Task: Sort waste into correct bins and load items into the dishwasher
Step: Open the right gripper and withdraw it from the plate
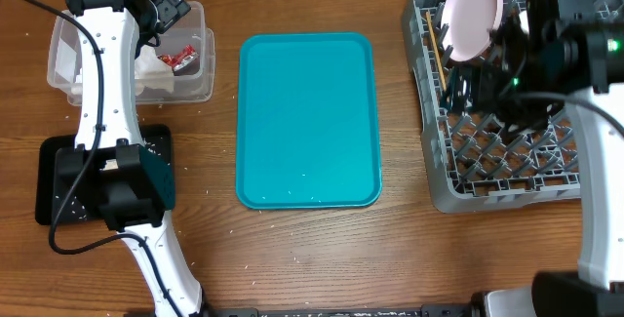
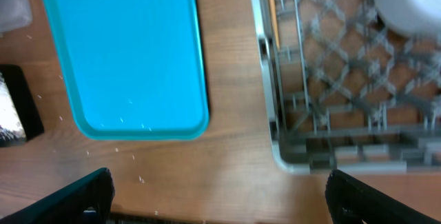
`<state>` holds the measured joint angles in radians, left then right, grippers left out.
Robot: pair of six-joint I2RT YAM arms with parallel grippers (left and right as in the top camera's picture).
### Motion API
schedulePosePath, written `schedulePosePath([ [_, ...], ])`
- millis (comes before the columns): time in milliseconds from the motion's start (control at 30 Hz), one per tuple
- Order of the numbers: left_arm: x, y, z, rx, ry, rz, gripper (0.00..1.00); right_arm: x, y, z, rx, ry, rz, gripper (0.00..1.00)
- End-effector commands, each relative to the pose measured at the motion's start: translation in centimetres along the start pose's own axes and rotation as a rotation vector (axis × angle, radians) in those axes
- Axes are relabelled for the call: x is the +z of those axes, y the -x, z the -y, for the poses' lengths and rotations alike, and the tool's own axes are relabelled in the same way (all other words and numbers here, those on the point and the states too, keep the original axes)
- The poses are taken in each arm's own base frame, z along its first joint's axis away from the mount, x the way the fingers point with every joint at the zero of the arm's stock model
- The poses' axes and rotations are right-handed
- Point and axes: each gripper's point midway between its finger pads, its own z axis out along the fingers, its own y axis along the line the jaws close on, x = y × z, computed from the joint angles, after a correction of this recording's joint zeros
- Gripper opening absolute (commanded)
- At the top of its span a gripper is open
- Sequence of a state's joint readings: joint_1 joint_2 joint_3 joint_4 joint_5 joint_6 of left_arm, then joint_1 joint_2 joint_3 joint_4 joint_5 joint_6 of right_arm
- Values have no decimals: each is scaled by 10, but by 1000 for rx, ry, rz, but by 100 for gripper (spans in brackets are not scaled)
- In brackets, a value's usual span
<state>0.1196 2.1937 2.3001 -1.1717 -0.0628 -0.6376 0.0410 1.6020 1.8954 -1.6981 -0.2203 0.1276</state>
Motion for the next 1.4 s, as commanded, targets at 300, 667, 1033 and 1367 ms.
schedulePosePath([
  [300, -6, 4, 5, -13, -18, 15, 100, 15, -19, 10, 34, -32, -65, 100],
  [667, -6, 4, 5, -13, -18, 15, 100, 6, -21, 9, -29, -28, -32, 100],
  [1033, -6, 4, 5, -13, -18, 15, 100, -26, -1, -4, -204, 15, 262, 100],
  [1367, -6, 4, 5, -13, -18, 15, 100, 19, -12, 9, -301, 35, 487, 100],
])
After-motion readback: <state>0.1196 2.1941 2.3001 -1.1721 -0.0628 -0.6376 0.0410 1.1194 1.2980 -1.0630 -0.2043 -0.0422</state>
